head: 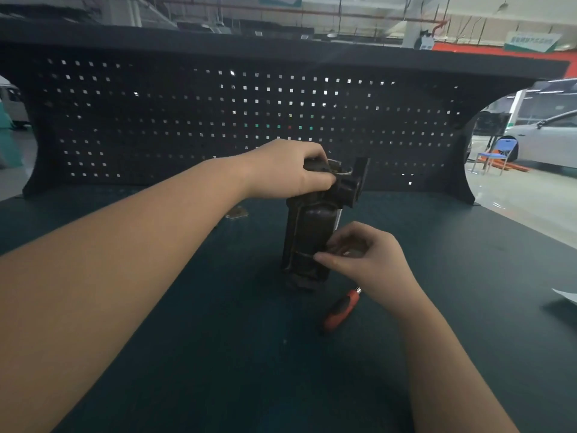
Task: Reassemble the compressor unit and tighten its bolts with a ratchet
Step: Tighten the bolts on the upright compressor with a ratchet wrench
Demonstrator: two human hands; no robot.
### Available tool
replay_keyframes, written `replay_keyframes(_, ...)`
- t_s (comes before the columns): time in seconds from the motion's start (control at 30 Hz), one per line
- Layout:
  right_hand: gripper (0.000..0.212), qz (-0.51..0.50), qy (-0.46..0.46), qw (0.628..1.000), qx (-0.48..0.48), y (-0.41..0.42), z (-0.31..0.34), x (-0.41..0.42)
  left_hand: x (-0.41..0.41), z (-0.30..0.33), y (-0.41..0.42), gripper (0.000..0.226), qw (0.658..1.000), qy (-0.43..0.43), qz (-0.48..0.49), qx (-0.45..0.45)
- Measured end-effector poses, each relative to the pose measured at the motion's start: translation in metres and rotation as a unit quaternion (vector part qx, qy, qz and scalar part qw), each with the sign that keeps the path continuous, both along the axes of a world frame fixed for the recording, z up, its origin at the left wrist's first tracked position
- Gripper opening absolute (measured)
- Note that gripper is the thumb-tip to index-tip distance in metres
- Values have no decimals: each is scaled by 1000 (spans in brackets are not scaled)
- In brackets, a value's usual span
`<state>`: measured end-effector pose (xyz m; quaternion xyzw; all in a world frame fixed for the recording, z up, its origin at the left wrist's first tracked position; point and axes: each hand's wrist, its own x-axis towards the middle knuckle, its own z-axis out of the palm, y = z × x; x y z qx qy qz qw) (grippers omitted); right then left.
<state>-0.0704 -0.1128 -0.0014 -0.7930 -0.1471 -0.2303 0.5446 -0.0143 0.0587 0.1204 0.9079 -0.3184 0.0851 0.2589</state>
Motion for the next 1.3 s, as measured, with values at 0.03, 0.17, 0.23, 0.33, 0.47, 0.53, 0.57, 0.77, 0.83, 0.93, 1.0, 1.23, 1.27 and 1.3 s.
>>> replay_keyframes(0.03,23,-3,-3,1000,-5,0,0,-1,0,-1,0,18,1000,0,-1,-6)
replay_keyframes(0.17,21,-10,-10,1000,-6,0,1,-1,1,-4,2,20,1000,2,-3,-26)
replay_keyframes(0.23,22,-6,-11,1000,-12,0,1,-1,2,-5,1,26,1000,-9,5,-28)
replay_keyframes(0.33,21,3,3,1000,-8,0,1,0,3,-6,1,31,999,-23,15,-27)
replay_keyframes(0.47,23,11,33,999,4,-1,1,3,2,-6,1,29,999,-17,12,-34)
replay_keyframes(0.53,27,16,33,999,6,-2,0,3,2,-6,1,29,999,-15,11,-35)
replay_keyframes(0.57,29,21,30,999,7,-2,0,3,2,-6,1,30,999,-14,12,-36)
replay_keyframes(0.77,31,16,5,1000,10,-1,-5,3,-1,1,3,52,999,-5,3,39)
replay_keyframes(0.83,32,6,-23,1000,5,1,-8,1,0,3,2,53,998,-3,0,63)
replay_keyframes(0.93,36,-9,-73,997,-15,4,-11,-1,1,2,2,47,998,1,-7,58)
replay_keyframes(1.0,35,-16,-84,996,-19,6,-12,-1,2,1,2,42,999,4,-11,44)
replay_keyframes(1.23,28,45,10,999,21,-1,-9,0,2,-1,6,41,1000,21,-12,8)
replay_keyframes(1.27,29,47,14,999,17,-2,-9,0,2,-1,6,41,1000,21,-10,3)
replay_keyframes(1.3,30,45,12,999,17,-2,-9,1,2,-2,6,41,1000,20,-9,-2)
